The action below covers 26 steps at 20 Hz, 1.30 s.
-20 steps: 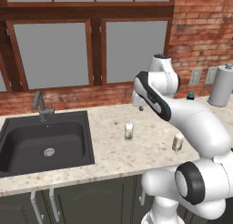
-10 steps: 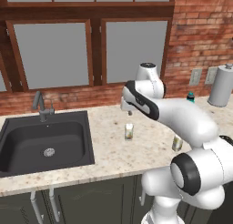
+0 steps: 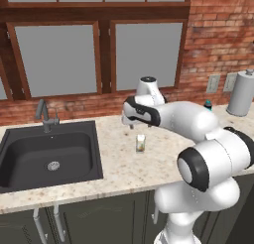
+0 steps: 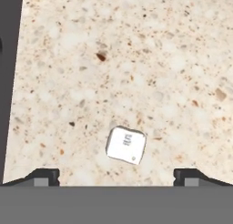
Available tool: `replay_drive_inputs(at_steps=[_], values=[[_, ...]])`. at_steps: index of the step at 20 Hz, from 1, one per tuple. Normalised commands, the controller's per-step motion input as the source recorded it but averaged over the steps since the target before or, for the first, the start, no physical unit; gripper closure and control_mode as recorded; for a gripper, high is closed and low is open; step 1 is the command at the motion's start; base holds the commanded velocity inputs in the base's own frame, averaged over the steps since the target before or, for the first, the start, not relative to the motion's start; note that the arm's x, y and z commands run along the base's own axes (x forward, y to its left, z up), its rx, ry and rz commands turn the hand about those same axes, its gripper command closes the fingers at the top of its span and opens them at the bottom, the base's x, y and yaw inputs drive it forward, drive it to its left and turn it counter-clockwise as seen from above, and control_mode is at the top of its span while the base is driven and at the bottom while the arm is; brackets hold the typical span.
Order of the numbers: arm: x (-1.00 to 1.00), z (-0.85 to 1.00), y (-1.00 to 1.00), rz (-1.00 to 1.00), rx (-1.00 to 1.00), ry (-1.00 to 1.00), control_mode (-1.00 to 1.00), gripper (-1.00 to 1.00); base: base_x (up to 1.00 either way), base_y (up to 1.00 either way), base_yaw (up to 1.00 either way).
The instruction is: Move the drinks to the dining counter.
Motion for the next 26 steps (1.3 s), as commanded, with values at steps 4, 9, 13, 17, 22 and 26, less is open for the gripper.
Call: replay_drive_inputs(at_steps=[4,9,13,17,22,26], values=[[0.13,-0.17,0.05,0.00,0.00,0.00,-1.00,-1.00,0.00,0.00,0.00],[0.00,-0.01,0.00,0.00,0.00,0.00,-1.00,-1.00,0.00,0.00,0.00],[-0.01,-0.20,0.00,0.00,0.00,0.02,-1.00,-1.00,0.00,0.00,0.00],[0.00,-0.23,0.00,0.00,0.00,0.06,-1.00,-1.00,0.00,0.00,0.00],[0.00,-0.26,0.00,0.00,0.00,0.09,-1.00,-1.00,0.00,0.00,0.00],[0.00,-0.29,0.00,0.00,0.00,0.09,-1.00,-1.00,0.00,0.00,0.00]])
